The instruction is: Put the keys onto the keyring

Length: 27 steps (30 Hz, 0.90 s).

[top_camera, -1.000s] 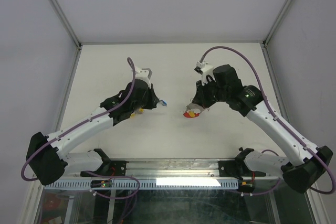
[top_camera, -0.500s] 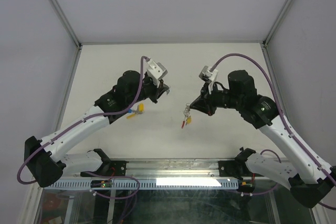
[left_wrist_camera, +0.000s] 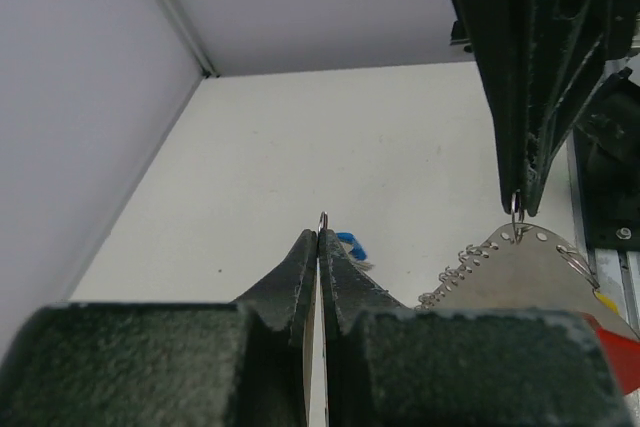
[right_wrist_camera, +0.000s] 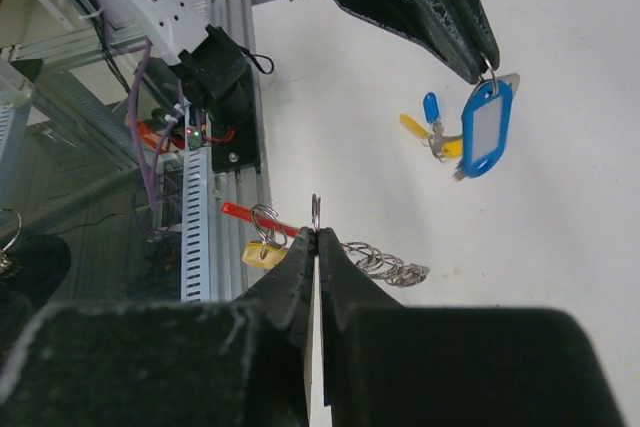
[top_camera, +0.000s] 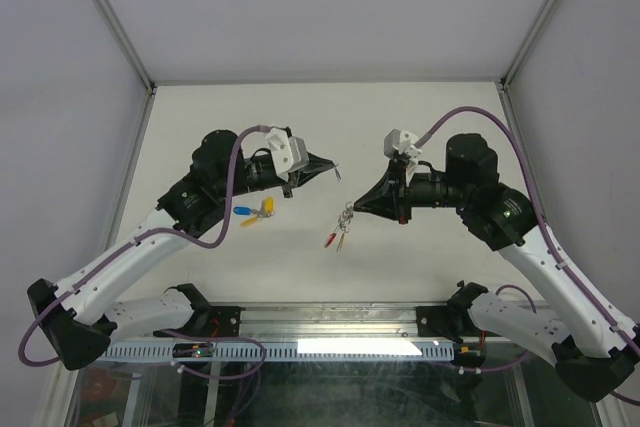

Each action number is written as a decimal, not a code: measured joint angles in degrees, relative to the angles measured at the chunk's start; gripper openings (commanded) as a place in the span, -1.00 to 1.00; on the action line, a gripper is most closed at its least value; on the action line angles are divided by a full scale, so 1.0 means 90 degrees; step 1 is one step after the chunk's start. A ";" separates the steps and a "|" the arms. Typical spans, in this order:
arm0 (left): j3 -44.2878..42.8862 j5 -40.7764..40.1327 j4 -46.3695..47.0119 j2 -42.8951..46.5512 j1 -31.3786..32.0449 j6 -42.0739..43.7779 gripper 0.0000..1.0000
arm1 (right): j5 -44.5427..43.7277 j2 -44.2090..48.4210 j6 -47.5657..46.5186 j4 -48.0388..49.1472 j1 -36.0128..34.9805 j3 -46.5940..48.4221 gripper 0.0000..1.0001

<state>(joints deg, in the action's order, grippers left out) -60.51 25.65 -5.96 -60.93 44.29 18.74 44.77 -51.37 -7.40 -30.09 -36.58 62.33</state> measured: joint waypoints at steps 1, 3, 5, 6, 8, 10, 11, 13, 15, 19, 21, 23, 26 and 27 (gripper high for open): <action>-0.0041 0.0165 0.0002 0.0034 0.0000 0.0049 -1.00 | 0.0107 0.0002 0.0051 0.0083 0.0000 0.0000 -1.00; -0.0146 0.0427 0.0000 0.0066 0.0000 0.0114 -1.00 | 0.0274 0.0022 0.0160 0.0228 0.0000 0.0000 -1.00; -0.0289 0.0736 0.0010 0.0078 0.0000 0.0168 -1.00 | 0.0423 0.0058 0.0272 0.0376 0.0000 0.0000 -1.00; -0.0340 0.0879 0.0019 0.0087 0.0000 0.0182 -1.00 | 0.0491 0.0087 0.0323 0.0464 0.0000 0.0000 -1.00; -0.0367 0.1107 0.0056 0.0131 0.0000 0.0199 -1.00 | 0.0663 0.0158 0.0418 0.0651 0.0000 0.0000 -1.00; -0.0369 0.1328 0.0087 0.0163 0.0000 0.0202 -1.00 | 0.0799 0.0204 0.0500 0.0831 0.0000 0.0000 -1.00; -0.0369 0.1421 0.0107 0.0168 0.0000 0.0202 -1.00 | 0.0857 0.0223 0.0542 0.0933 0.0000 0.0000 -1.00; -0.0369 0.1605 0.0134 0.0170 0.0000 0.0187 -1.00 | 0.0971 0.0248 0.0641 0.1158 0.0000 0.0000 -1.00; -0.0369 0.1746 0.0160 0.0172 0.0000 0.0172 -1.00 | 0.1081 0.0253 0.0746 0.1387 0.0000 0.0000 -1.00; -0.0369 0.1974 0.0253 0.0202 0.0000 0.0151 -1.00 | 0.1253 0.0243 0.1054 0.1846 0.0000 0.0000 -1.00; -0.0369 0.2055 0.0299 0.0214 0.0000 0.0148 -1.00 | 0.1256 0.0223 0.1219 0.1994 0.0000 0.0000 -1.00; -0.0369 0.2127 0.0328 0.0214 0.0000 0.0126 -1.00 | 0.1251 0.0177 0.1416 0.2118 0.0000 0.0002 -1.00; -0.0364 0.2157 0.0420 0.0216 0.0000 0.0005 -1.00 | 0.1236 0.0129 0.1676 0.2256 0.0000 0.0000 -1.00; -0.0357 0.2154 0.0491 0.0216 0.0000 -0.0044 -1.00 | 0.1212 0.0131 0.1758 0.2288 0.0000 0.0000 -1.00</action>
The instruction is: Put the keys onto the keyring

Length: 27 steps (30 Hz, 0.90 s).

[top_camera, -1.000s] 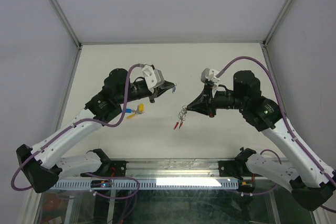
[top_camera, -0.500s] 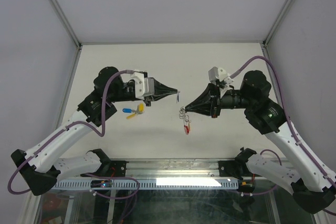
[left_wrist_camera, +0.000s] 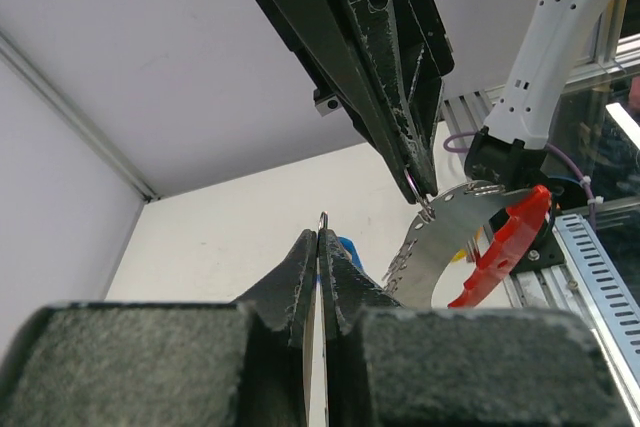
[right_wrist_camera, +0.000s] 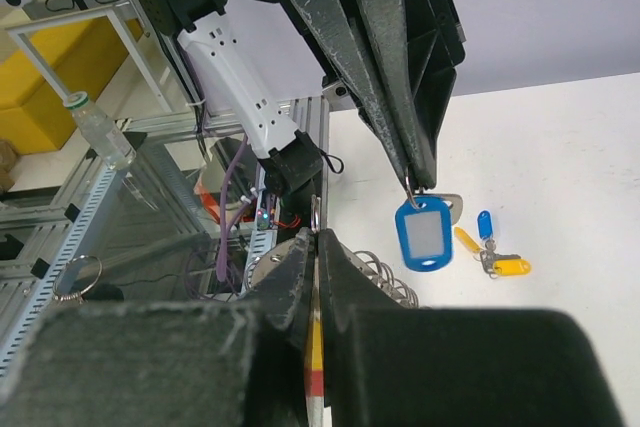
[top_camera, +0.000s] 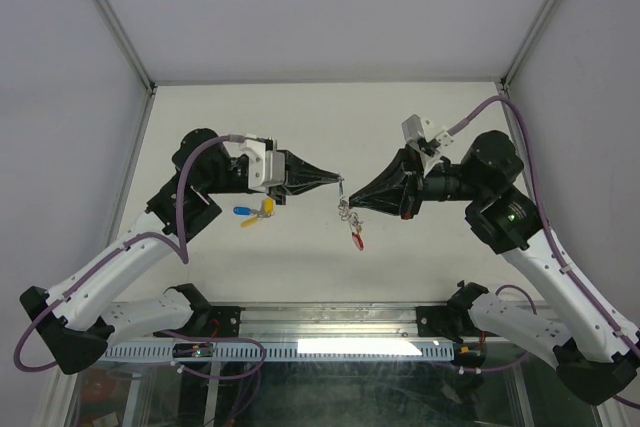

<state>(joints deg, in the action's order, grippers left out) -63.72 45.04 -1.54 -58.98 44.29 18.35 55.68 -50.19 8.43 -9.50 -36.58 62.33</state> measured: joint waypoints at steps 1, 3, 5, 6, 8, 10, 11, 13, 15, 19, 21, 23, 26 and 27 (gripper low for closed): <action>0.0022 -0.0002 0.0095 0.0010 0.0000 -0.0073 -1.00 | -0.0029 0.0005 0.0049 0.0029 0.0000 0.0000 -1.00; 0.0085 -0.0002 0.0243 0.0044 0.0000 -0.0170 -1.00 | -0.0112 0.0017 0.0138 0.0080 0.0000 0.0000 -1.00; 0.0126 0.0002 0.0483 0.0061 0.0000 -0.0342 -1.00 | -0.0260 0.0022 0.0274 0.0121 0.0000 0.0000 -1.00; 0.0126 0.0002 0.0483 0.0061 0.0000 -0.0342 -1.00 | -0.0262 0.0022 0.0279 0.0121 0.0000 0.0000 -1.00; 0.0129 0.0007 0.0527 0.0061 0.0000 -0.0415 -1.00 | -0.0350 0.0022 0.0342 0.0146 0.0000 -0.0005 -1.00; 0.0129 0.0010 0.0561 0.0061 0.0000 -0.0447 -1.00 | -0.0432 0.0027 0.0391 0.0185 0.0000 -0.0019 -1.00; 0.0129 0.0015 0.0578 0.0061 0.0000 -0.0459 -1.00 | -0.0471 0.0027 0.0413 0.0206 0.0000 -0.0032 -1.00; 0.0131 0.0029 0.0614 0.0061 0.0000 -0.0471 -1.00 | -0.0517 0.0029 0.0452 0.0223 0.0000 -0.0036 -1.00; 0.0131 0.0044 0.0634 0.0061 0.0000 -0.0476 -1.00 | -0.0571 0.0039 0.0515 0.0270 0.0000 -0.0041 -1.00; 0.0134 0.0061 0.0651 0.0061 0.0000 -0.0483 -1.00 | -0.0709 0.0119 0.0636 0.0415 0.0000 -0.0146 -1.00; 0.0134 0.0063 0.0653 0.0061 0.0000 -0.0488 -1.00 | -0.0784 0.0146 0.0702 0.0454 0.0000 -0.0189 -1.00; 0.0134 0.0066 0.0653 0.0061 0.0000 -0.0491 -1.00 | -0.0835 0.0158 0.0760 0.0495 0.0000 -0.0221 -1.00; 0.0134 0.0070 0.0653 0.0061 0.0000 -0.0493 -1.00 | -0.0916 0.0160 0.0823 0.0537 0.0000 -0.0248 -1.00; 0.0134 0.0075 0.0653 0.0061 0.0000 -0.0493 -1.00 | -0.0947 0.0160 0.0848 0.0546 0.0000 -0.0250 -1.00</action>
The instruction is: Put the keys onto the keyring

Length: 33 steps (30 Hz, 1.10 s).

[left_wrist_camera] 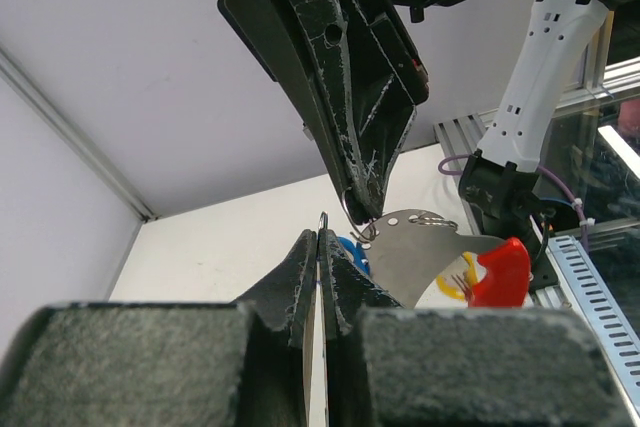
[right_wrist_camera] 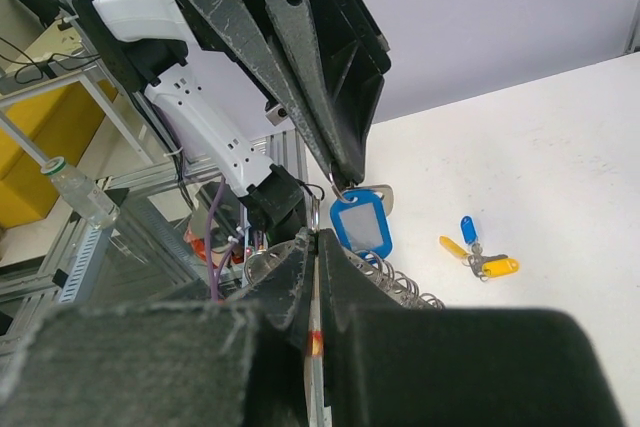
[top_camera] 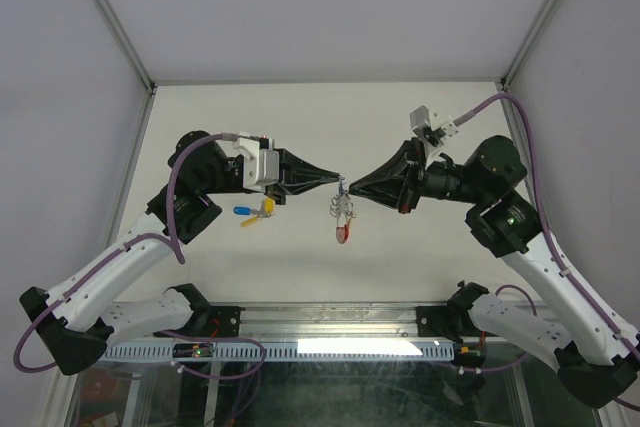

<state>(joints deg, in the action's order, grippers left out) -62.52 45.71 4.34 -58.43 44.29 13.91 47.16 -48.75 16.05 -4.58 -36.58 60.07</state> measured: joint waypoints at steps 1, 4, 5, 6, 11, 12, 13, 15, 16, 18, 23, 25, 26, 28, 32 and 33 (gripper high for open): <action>0.0000 0.0007 0.0000 0.0000 0.0000 -0.0002 -1.00 | -0.0032 0.0000 0.0019 0.0010 0.0000 0.0000 -1.00; 0.0000 0.0063 0.0000 0.0000 0.0000 -0.0005 -1.00 | -0.0102 0.0000 0.0073 0.0066 0.0000 0.0000 -1.00; 0.0000 0.0092 0.0000 0.0000 0.0000 -0.0005 -1.00 | -0.0121 0.0000 0.0092 0.0078 0.0000 0.0000 -1.00; 0.0002 0.0102 0.0000 0.0000 0.0000 -0.0007 -1.00 | -0.0168 0.0000 0.0117 0.0107 0.0000 0.0000 -1.00; 0.0002 0.0107 0.0000 0.0000 0.0000 -0.0007 -1.00 | -0.0272 0.0015 0.0214 0.0214 0.0000 -0.0041 -1.00; 0.0002 0.0107 0.0000 0.0000 0.0000 -0.0007 -1.00 | -0.0296 0.0017 0.0231 0.0223 0.0000 -0.0063 -1.00; 0.0002 0.0107 0.0000 0.0000 0.0000 -0.0007 -1.00 | -0.0323 0.0019 0.0248 0.0221 0.0000 -0.0080 -1.00; 0.0005 0.0104 0.0000 0.0000 0.0000 -0.0007 -1.00 | -0.0364 0.0019 0.0274 0.0223 0.0000 -0.0100 -1.00; 0.0007 0.0104 0.0000 0.0000 0.0000 -0.0007 -1.00 | -0.0391 0.0019 0.0284 0.0221 0.0000 -0.0102 -1.00; 0.0010 0.0104 0.0000 0.0000 0.0000 -0.0007 -1.00 | -0.0435 0.0024 0.0287 0.0219 0.0000 -0.0102 -1.00; 0.0012 0.0100 0.0000 0.0000 0.0000 -0.0005 -1.00 | -0.0583 0.0068 0.0325 0.0216 0.0000 -0.0104 -1.00; 0.0012 0.0097 0.0000 0.0002 0.0000 -0.0005 -1.00 | -0.0661 0.0100 0.0335 0.0216 0.0000 -0.0104 -1.00; 0.0012 0.0097 0.0000 0.0002 0.0000 -0.0005 -1.00 | -0.0685 0.0112 0.0342 0.0216 0.0000 -0.0104 -1.00; 0.0012 0.0097 0.0000 0.0002 0.0000 -0.0005 -1.00 | -0.0729 0.0136 0.0352 0.0219 0.0000 -0.0104 -1.00; 0.0012 0.0097 0.0000 0.0002 0.0000 -0.0002 -1.00 | -0.0811 0.0151 0.0384 0.0221 0.0000 -0.0104 -1.00; 0.0012 0.0097 0.0000 0.0002 0.0000 -0.0002 -1.00 | -0.0823 0.0151 0.0398 0.0221 0.0000 -0.0104 -1.00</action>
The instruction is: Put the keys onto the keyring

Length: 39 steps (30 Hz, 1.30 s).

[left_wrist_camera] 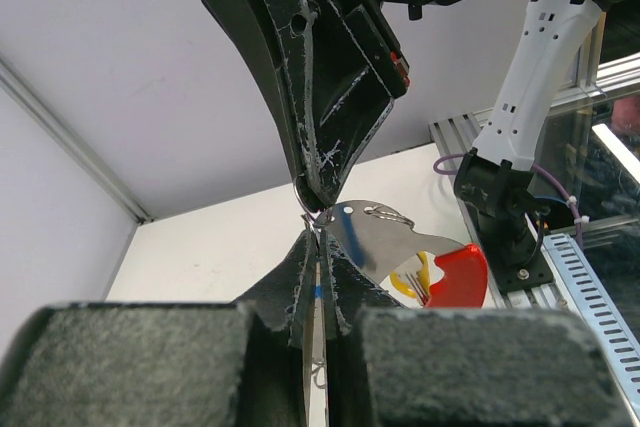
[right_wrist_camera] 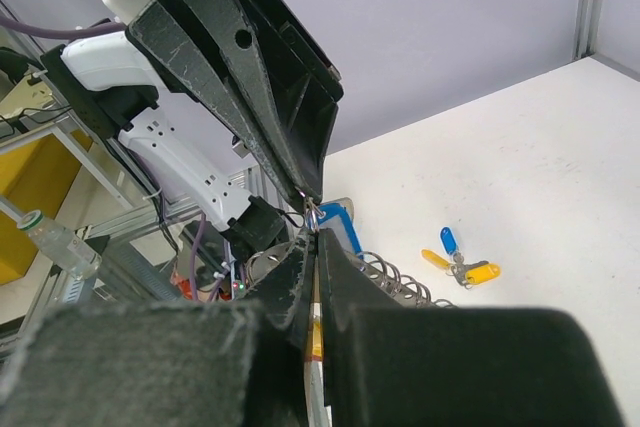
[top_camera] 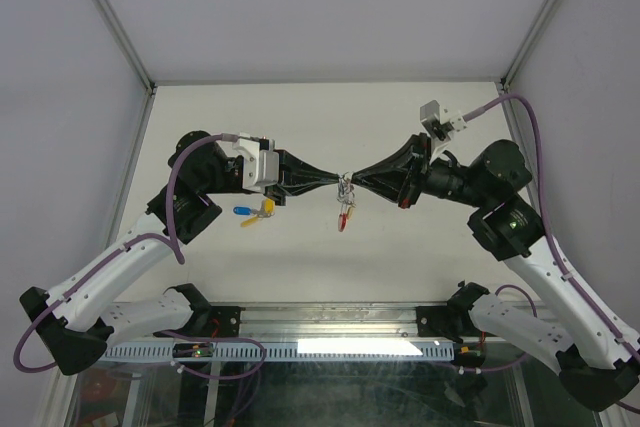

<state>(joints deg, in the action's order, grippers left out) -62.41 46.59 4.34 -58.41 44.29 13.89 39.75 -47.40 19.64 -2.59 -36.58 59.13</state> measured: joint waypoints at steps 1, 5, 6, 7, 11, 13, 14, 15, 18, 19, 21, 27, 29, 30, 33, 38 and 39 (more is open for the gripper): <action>0.0000 0.0000 0.0000 0.0000 0.0000 0.0000 -1.00 | -0.0012 0.0000 0.0012 0.0002 0.0000 -0.0002 -1.00; 0.0000 0.0000 -0.0002 0.0000 0.0000 0.0000 -1.00 | -0.0063 0.0036 0.0095 0.0080 0.0000 -0.0061 -1.00; 0.0000 0.0000 -0.0007 0.0000 0.0000 0.0000 -1.00 | -0.0073 0.0056 0.0119 0.0109 0.0000 -0.0095 -1.00; 0.0000 0.0000 -0.0010 0.0000 0.0000 0.0000 -1.00 | -0.0092 0.0066 0.0148 0.0121 0.0000 -0.0109 -1.00; 0.0000 -0.0002 -0.0032 0.0000 0.0000 0.0002 -1.00 | -0.0172 0.0092 0.0255 0.0277 0.0000 -0.0192 -1.00; 0.0000 -0.0002 -0.0041 0.0000 0.0000 0.0002 -1.00 | -0.0206 0.0107 0.0325 0.0362 0.0000 -0.0250 -1.00; 0.0000 -0.0002 -0.0046 0.0000 0.0000 0.0002 -1.00 | -0.0221 0.0114 0.0352 0.0408 0.0000 -0.0282 -1.00; 0.0000 -0.0002 -0.0049 -0.0002 0.0000 0.0002 -1.00 | -0.0233 0.0119 0.0384 0.0454 0.0000 -0.0313 -1.00; 0.0000 -0.0002 -0.0051 -0.0002 0.0000 0.0002 -1.00 | -0.0289 0.0138 0.0491 0.0614 0.0000 -0.0406 -1.00; 0.0000 -0.0002 -0.0051 -0.0002 0.0000 0.0002 -1.00 | -0.0304 0.0143 0.0527 0.0653 0.0000 -0.0427 -1.00; 0.0000 -0.0005 -0.0051 -0.0002 0.0000 0.0002 -1.00 | -0.0330 0.0146 0.0585 0.0770 0.0000 -0.0469 -1.00; 0.0000 -0.0022 -0.0051 -0.0002 0.0000 0.0007 -1.00 | -0.0369 0.0192 0.0726 0.1064 -0.0002 -0.0602 -1.00; 0.0000 -0.0024 -0.0049 -0.0002 0.0000 0.0007 -1.00 | -0.0379 0.0194 0.0789 0.1137 -0.0002 -0.0624 -1.00; 0.0000 -0.0024 -0.0049 -0.0002 0.0000 0.0007 -1.00 | -0.0384 0.0194 0.0814 0.1173 -0.0002 -0.0639 -1.00; 0.0000 -0.0024 -0.0049 -0.0002 0.0000 0.0007 -1.00 | -0.0401 0.0189 0.0911 0.1379 -0.0002 -0.0736 -1.00; 0.0000 -0.0029 -0.0049 -0.0012 -0.0002 0.0007 -1.00 | -0.0471 0.0124 0.1071 0.1693 -0.0002 -0.0831 -1.00; 0.0000 -0.0034 -0.0049 -0.0012 -0.0002 0.0007 -1.00 | -0.0483 0.0097 0.1110 0.1753 -0.0002 -0.0833 -1.00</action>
<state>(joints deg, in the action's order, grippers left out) -62.41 46.28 3.90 -58.52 44.27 13.96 35.40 -46.52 29.63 13.19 -36.60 51.64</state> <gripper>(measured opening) 0.003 0.007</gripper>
